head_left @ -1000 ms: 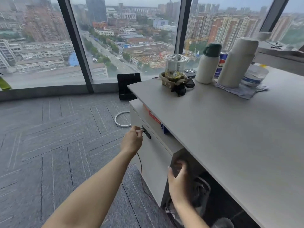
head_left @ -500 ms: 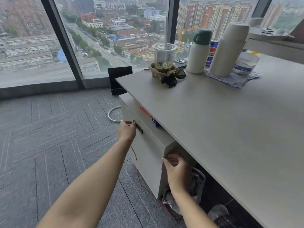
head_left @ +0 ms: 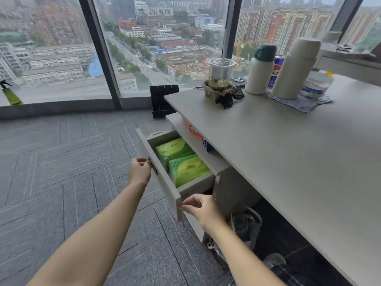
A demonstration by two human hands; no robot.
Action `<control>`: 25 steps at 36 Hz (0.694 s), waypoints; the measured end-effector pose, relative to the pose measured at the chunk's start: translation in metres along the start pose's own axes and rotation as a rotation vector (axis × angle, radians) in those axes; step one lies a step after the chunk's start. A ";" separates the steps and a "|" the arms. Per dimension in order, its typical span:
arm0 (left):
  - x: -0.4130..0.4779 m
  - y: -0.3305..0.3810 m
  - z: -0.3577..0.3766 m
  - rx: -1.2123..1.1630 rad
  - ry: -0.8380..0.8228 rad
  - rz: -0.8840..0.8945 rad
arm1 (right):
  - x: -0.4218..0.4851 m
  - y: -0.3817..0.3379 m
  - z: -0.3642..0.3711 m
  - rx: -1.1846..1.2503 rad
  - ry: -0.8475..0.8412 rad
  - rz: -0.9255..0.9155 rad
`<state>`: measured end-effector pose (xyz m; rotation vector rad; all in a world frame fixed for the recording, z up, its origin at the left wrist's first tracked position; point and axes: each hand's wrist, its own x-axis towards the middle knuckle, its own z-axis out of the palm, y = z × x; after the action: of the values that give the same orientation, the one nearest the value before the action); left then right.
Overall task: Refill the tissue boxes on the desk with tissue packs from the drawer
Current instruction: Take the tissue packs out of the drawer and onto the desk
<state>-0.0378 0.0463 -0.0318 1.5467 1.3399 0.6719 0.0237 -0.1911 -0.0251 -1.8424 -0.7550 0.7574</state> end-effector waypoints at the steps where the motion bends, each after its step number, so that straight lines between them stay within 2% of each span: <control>1: 0.000 -0.004 -0.009 -0.001 0.011 -0.002 | -0.002 -0.004 0.005 -0.015 -0.036 -0.006; 16: -0.024 -0.029 -0.104 0.114 0.146 0.010 | -0.016 -0.032 0.063 -0.177 -0.424 -0.050; 21: -0.039 -0.013 -0.123 0.126 0.204 0.048 | -0.004 -0.051 0.049 -0.209 -0.338 -0.121; 25: -0.061 0.017 -0.124 0.171 0.206 0.271 | 0.015 -0.075 0.030 -0.238 -0.259 -0.189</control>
<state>-0.1532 0.0260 0.0434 1.8584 1.3800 0.9255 -0.0026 -0.1380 0.0315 -1.8678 -1.2135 0.8198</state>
